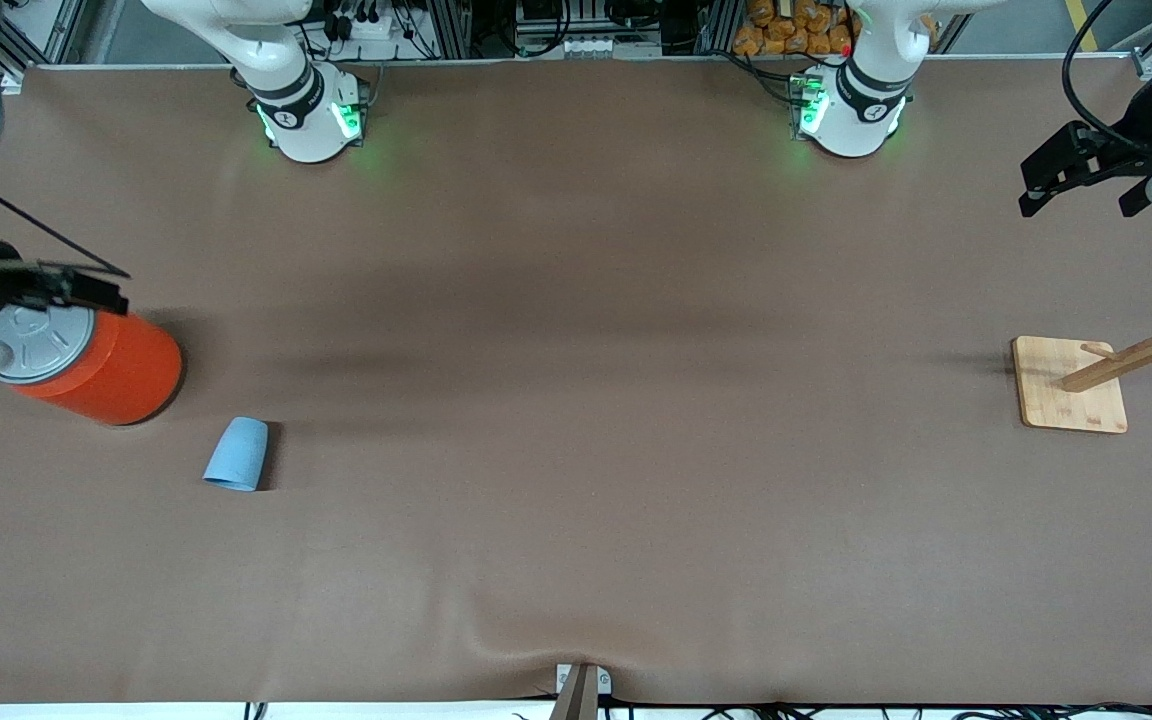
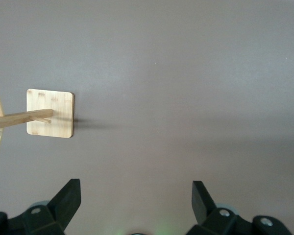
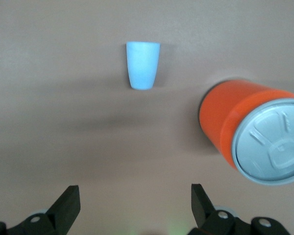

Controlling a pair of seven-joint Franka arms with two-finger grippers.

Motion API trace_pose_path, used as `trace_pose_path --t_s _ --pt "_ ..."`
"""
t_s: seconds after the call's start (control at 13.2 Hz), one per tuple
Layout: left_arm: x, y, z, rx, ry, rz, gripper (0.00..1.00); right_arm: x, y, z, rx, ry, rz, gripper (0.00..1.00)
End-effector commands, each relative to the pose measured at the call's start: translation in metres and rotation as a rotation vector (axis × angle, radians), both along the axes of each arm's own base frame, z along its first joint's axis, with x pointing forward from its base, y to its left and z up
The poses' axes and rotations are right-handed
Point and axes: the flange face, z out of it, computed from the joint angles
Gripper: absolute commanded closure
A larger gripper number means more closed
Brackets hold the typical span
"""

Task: Flip cup
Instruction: 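Lower the right gripper over the blue cup and close on it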

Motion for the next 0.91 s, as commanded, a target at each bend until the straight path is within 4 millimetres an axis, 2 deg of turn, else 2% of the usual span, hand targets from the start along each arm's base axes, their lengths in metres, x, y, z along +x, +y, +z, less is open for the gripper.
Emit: trace_pose_path --t_s 0.0,0.08,0.46,0.61,0.83 --pt "-0.001 0.003 0.005 0.011 0.003 -0.01 0.0 0.011 -0.003 -0.063 0.003 -0.017 -0.009 0.0" --pt "0.0 0.004 0.005 0.011 0.003 -0.008 0.0 0.016 -0.002 -0.088 0.001 -0.028 -0.008 0.0" --pt "-0.001 0.003 0.005 0.009 0.004 -0.008 0.0 0.045 -0.006 -0.181 -0.005 -0.038 -0.017 0.0" --pt "-0.001 0.003 0.005 0.009 0.004 -0.01 0.0 0.054 -0.002 -0.22 -0.007 -0.052 -0.019 0.0" --pt "0.0 0.004 0.005 0.009 0.004 -0.007 0.0 0.065 0.003 -0.267 -0.012 -0.087 -0.014 0.0"
